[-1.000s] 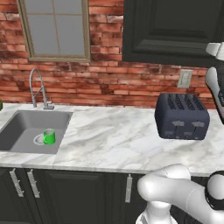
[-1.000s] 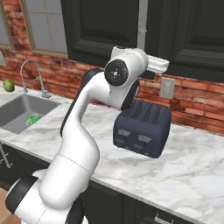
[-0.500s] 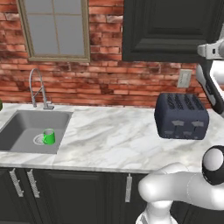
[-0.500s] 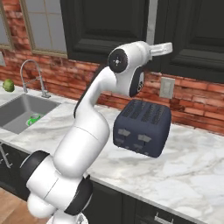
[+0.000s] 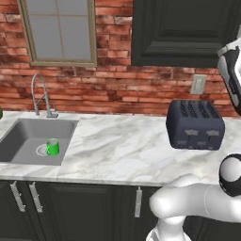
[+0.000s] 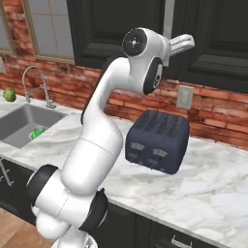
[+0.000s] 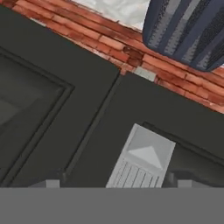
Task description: Pick the mug and place it in the sink. Pick the bowl and place it in the open cabinet and then close the cabinet.
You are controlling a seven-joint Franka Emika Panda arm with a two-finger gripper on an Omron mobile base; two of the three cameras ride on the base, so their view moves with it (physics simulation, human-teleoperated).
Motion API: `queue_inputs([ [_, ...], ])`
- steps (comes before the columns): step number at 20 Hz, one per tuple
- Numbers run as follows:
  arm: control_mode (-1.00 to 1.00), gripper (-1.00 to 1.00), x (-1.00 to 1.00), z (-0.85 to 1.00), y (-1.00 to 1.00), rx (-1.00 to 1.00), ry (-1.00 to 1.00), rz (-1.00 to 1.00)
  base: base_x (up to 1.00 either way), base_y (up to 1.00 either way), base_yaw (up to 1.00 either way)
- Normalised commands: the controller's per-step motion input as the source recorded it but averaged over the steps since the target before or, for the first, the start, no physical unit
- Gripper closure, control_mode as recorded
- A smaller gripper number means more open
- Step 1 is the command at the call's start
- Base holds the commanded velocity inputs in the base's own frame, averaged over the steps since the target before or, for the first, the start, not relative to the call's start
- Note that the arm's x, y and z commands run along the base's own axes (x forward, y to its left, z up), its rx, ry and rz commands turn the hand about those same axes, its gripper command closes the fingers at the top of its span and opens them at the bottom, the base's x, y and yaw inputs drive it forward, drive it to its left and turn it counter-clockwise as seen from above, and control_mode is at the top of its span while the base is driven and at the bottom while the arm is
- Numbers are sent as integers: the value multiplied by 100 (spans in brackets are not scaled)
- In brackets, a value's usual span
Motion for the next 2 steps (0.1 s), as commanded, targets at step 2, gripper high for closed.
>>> queue_inputs([
  [2, -100, -100, -100, 0, 0, -5, 0, -15, 0, 0, 0],
])
